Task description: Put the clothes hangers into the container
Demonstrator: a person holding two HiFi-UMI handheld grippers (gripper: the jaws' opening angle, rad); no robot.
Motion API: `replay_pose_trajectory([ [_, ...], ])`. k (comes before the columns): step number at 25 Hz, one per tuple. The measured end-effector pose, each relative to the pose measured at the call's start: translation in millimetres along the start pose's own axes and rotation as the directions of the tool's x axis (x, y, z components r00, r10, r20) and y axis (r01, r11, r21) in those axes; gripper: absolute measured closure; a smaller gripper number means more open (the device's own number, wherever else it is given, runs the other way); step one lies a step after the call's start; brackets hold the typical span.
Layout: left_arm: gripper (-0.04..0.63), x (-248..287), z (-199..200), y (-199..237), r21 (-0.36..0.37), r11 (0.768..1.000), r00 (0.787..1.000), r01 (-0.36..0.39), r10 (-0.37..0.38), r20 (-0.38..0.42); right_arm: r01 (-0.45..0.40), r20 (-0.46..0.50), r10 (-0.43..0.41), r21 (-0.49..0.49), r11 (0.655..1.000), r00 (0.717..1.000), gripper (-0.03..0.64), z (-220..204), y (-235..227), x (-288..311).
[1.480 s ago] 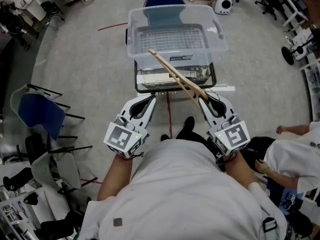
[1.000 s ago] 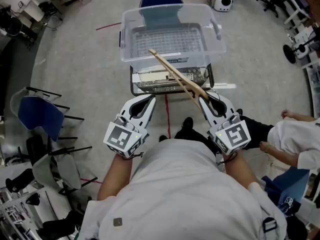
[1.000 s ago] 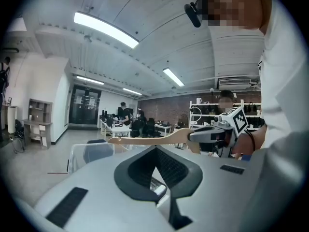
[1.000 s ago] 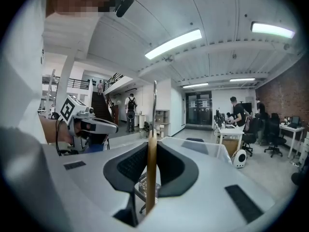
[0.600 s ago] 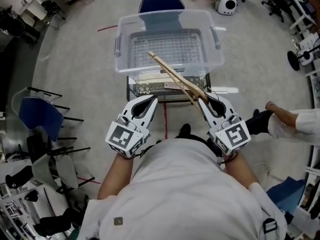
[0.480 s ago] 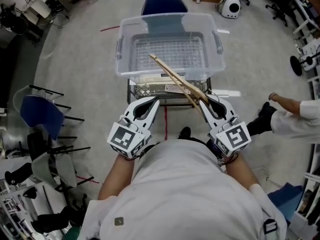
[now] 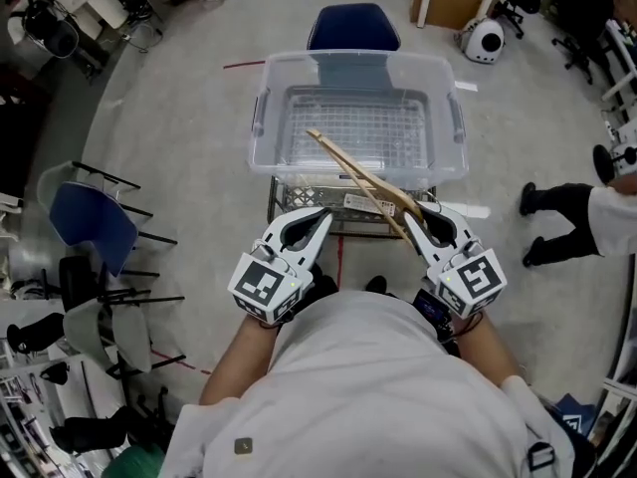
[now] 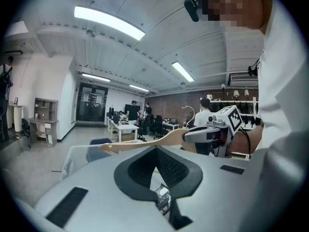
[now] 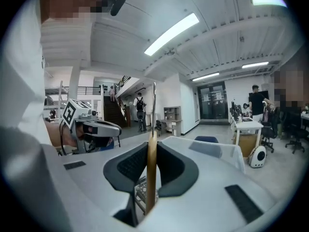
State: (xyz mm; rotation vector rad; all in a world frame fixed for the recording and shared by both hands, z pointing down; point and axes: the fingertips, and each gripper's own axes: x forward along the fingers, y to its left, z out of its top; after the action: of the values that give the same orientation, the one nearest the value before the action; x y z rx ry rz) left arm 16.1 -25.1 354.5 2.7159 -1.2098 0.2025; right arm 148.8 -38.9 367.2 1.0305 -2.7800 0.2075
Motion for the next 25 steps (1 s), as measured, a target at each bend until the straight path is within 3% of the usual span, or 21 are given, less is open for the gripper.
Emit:
replay_pose_trajectory([
  [13,0.578,-48.6,11.6,110.9,0.026,0.998,0.998,0.062,-0.063,0.027,0.069,0.029,-0.069,-0.001,0.998,0.997,0.549,33.3,49.2,104.1],
  [25,0.578,-35.5,4.8,150.2,-0.017,0.994,0.994,0.103,-0.103,0.033,0.095,-0.017,-0.094,0.035,0.995,0.995,0.549,36.1,40.2,139.9],
])
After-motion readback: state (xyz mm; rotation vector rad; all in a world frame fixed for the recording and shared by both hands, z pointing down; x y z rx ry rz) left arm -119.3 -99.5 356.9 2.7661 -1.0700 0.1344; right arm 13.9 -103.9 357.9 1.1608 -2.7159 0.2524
